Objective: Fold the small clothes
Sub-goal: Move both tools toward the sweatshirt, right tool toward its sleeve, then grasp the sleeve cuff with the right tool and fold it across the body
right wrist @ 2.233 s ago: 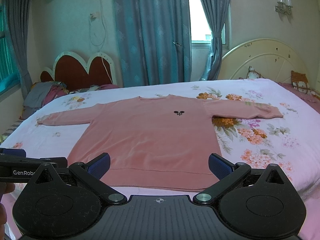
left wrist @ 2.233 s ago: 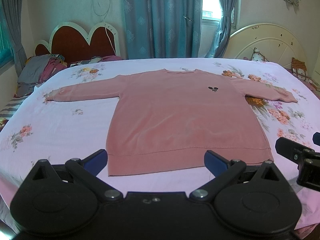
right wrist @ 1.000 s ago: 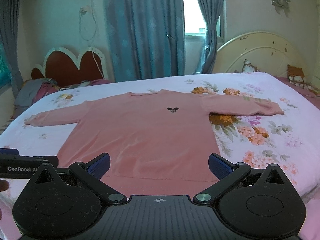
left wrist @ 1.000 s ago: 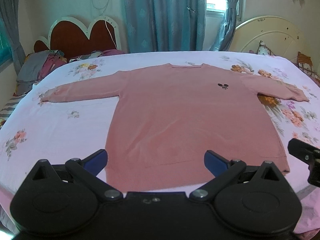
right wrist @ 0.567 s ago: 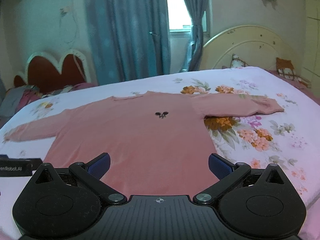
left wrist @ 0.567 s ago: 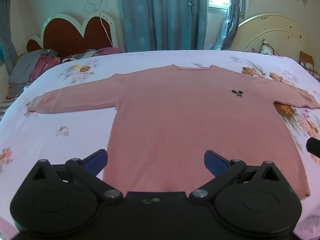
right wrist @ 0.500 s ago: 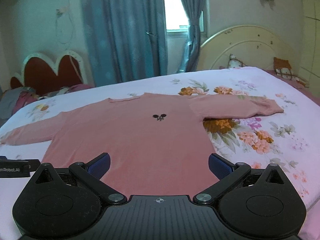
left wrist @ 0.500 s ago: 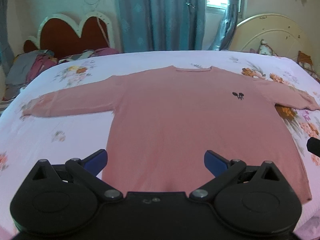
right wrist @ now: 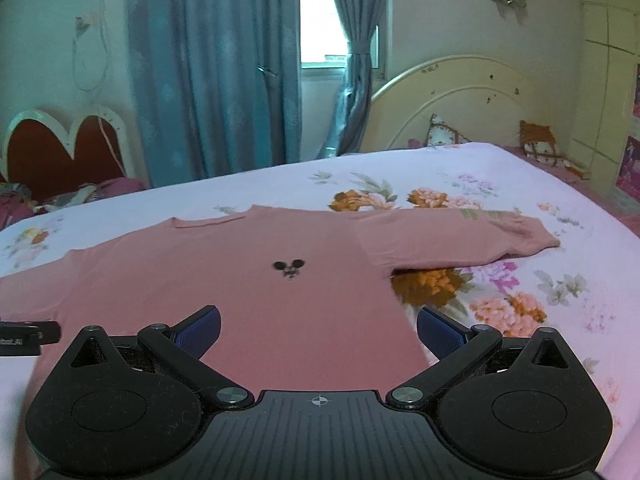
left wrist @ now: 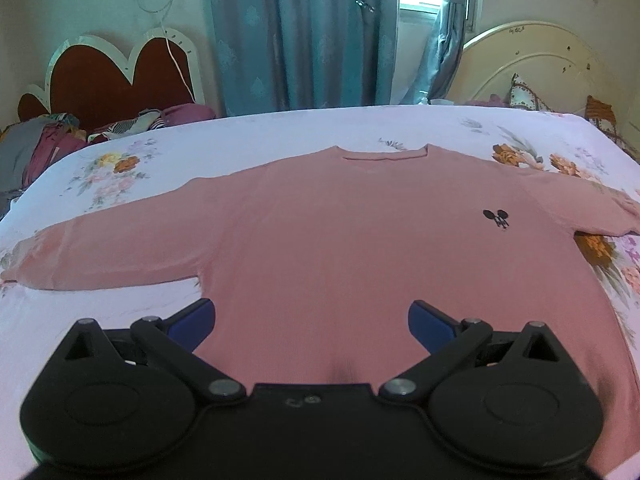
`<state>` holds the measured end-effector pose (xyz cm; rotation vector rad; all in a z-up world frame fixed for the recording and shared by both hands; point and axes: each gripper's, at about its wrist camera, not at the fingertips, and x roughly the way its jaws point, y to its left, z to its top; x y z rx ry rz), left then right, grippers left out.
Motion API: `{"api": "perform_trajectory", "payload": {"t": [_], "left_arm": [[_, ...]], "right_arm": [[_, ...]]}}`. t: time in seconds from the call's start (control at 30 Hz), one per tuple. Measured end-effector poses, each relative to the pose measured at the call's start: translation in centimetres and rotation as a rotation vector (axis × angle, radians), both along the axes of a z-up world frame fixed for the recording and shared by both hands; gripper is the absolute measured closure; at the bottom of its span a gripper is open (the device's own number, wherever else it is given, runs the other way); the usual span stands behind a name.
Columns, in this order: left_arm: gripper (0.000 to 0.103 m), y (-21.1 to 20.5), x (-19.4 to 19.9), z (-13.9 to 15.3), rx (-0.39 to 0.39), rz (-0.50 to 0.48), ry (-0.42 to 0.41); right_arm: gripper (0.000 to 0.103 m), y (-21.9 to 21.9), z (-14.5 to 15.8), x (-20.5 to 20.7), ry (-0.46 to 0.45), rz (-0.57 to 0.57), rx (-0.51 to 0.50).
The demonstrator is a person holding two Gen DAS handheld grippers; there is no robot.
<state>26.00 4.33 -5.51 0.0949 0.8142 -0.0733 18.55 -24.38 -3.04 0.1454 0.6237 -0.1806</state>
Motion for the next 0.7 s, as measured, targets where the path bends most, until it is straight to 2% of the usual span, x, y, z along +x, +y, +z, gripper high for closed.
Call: {"api": "perform_trajectory", "payload": {"t": [0.3,0.6,0.7], "left_arm": [[0.000,-2.8,4.0,-1.6,0.030,0.043,-0.004],[0.002,-7.9,8.5,-3.7,0.061,0.040,0.016],[0.003,-9.1,9.7,-4.3,0.068,0.042,0.029]], "right_arm": [[0.000,-7.5,-2.2,5.2,-0.011,-0.024,0.014],[0.001,-20.5,-6.4,10.3,0.043,-0.178,0.026],[0.001,-25.1,-7.9,11.4,0.061,-0.242,-0.005]]}}
